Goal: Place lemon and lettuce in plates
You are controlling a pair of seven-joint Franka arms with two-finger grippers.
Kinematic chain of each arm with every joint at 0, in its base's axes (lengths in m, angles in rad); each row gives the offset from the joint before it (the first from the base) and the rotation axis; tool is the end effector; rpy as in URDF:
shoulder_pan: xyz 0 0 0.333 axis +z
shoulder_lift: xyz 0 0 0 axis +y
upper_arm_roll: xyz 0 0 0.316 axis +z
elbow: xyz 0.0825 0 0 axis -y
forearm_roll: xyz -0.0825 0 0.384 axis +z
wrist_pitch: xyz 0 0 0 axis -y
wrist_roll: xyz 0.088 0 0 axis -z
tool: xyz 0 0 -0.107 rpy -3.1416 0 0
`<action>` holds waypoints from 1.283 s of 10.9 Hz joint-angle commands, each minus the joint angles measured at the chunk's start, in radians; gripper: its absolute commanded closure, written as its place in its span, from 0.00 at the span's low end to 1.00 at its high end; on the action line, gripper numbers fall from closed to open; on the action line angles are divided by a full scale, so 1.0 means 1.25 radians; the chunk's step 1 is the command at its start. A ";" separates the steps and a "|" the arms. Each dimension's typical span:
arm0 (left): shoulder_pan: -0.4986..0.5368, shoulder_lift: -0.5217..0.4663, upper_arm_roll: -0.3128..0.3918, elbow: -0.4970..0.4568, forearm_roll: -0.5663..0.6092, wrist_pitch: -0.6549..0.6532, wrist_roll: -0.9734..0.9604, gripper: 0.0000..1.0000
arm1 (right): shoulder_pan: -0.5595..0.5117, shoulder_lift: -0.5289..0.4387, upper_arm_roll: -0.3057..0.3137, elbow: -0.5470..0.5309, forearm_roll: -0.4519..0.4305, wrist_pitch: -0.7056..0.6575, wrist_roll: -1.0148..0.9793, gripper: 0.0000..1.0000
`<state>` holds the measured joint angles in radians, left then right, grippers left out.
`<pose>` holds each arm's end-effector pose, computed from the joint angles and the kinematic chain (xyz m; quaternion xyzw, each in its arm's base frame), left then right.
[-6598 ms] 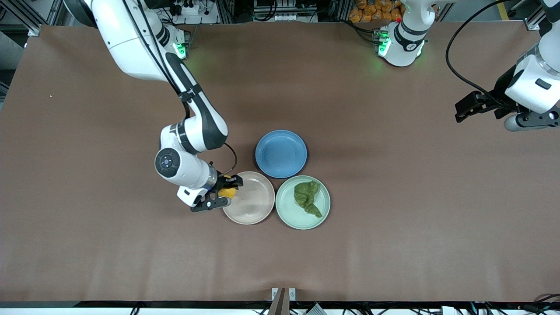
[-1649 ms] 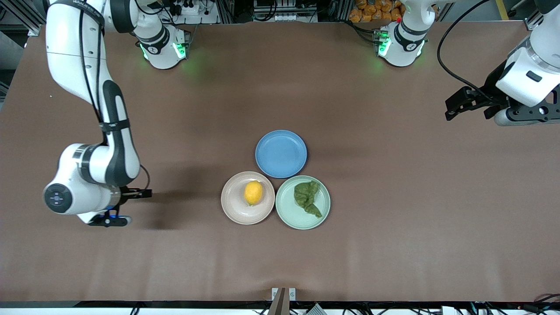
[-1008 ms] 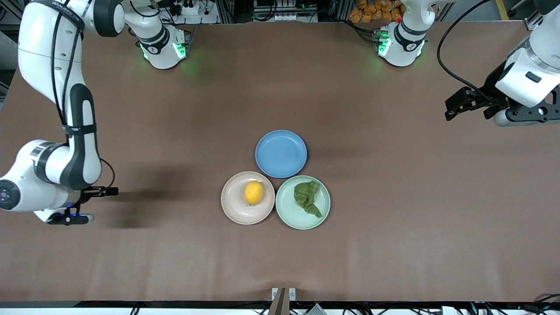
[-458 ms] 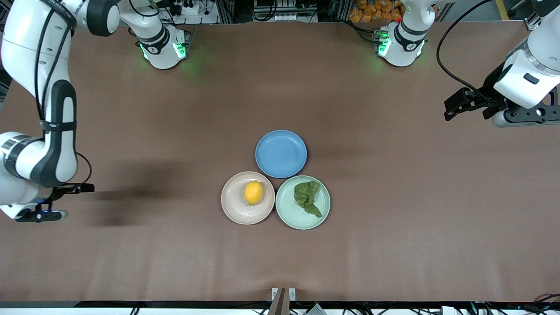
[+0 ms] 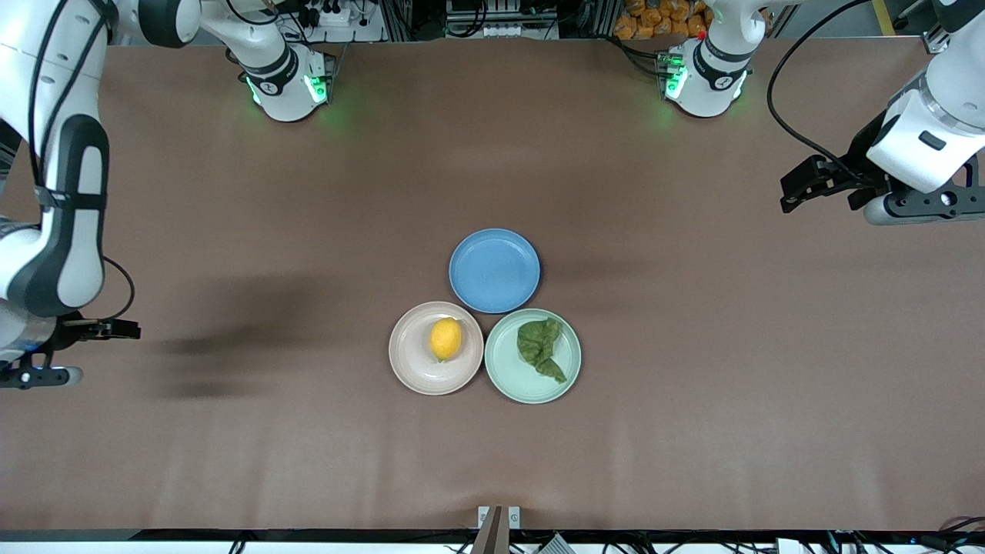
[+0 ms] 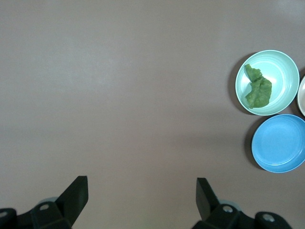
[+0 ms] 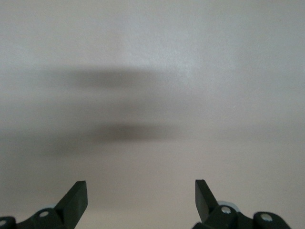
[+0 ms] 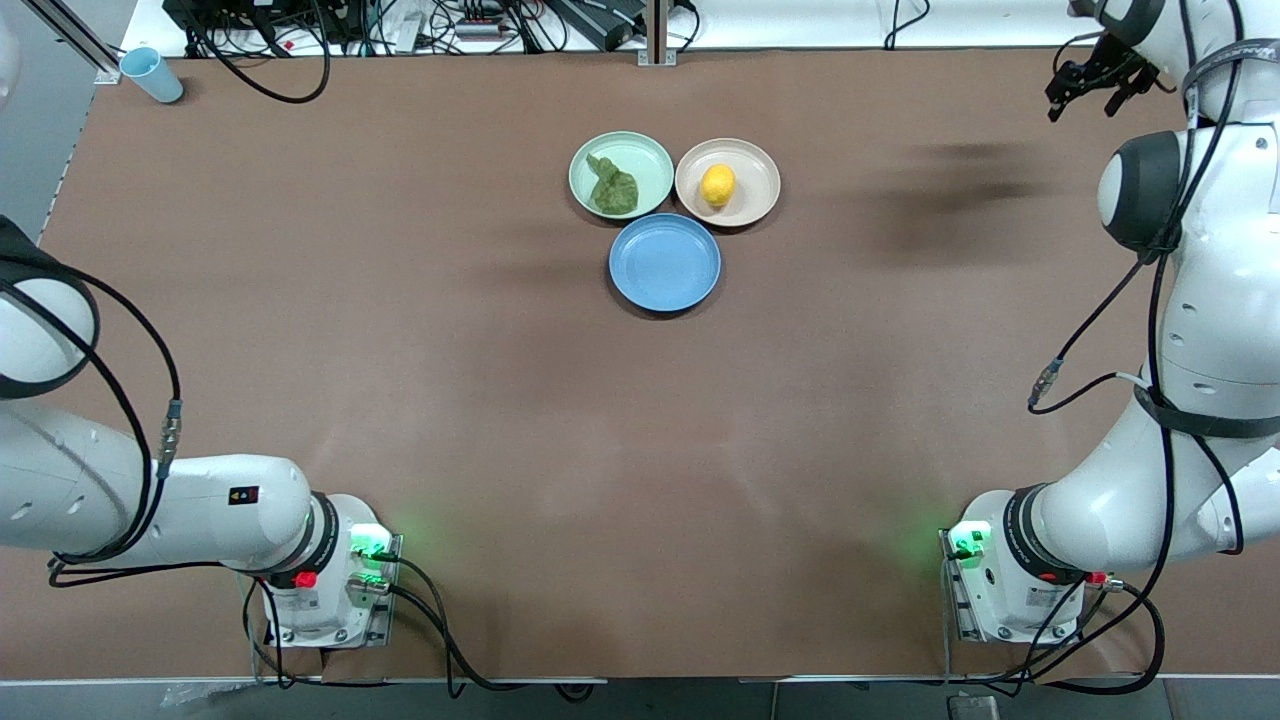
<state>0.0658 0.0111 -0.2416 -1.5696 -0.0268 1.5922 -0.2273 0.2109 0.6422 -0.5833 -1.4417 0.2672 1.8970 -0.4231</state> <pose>0.5509 -0.0999 0.6210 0.9995 0.0260 0.0028 0.0156 0.6795 -0.1638 0.3517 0.9980 0.0168 -0.0543 0.0265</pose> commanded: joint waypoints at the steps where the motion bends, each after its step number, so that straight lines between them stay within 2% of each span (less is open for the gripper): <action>1: 0.014 -0.013 -0.001 -0.018 -0.015 0.012 0.020 0.00 | -0.007 -0.033 0.005 0.035 -0.003 -0.088 -0.006 0.00; 3: 0.014 -0.013 -0.001 -0.018 -0.015 0.015 0.020 0.00 | -0.007 -0.038 0.006 0.071 0.012 -0.148 -0.003 0.00; 4: 0.015 -0.011 -0.001 -0.021 -0.015 0.017 0.020 0.00 | -0.008 -0.058 0.003 0.073 0.063 -0.171 -0.003 0.00; 5: 0.014 -0.013 -0.001 -0.025 -0.015 0.021 0.020 0.00 | -0.019 -0.078 0.003 0.071 0.077 -0.190 -0.001 0.00; 9: 0.015 -0.013 -0.001 -0.029 -0.015 0.025 0.020 0.00 | -0.106 -0.116 0.000 0.069 0.066 -0.251 -0.056 0.00; 14: 0.027 -0.015 -0.001 -0.029 -0.014 0.025 0.021 0.00 | -0.122 -0.149 -0.082 0.072 0.066 -0.292 -0.147 0.00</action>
<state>0.0781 0.0118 -0.2406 -1.5890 -0.0268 1.6101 -0.2273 0.0540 0.4979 -0.6580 -1.3436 0.3427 1.5515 -0.5576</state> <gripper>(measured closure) 0.000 0.000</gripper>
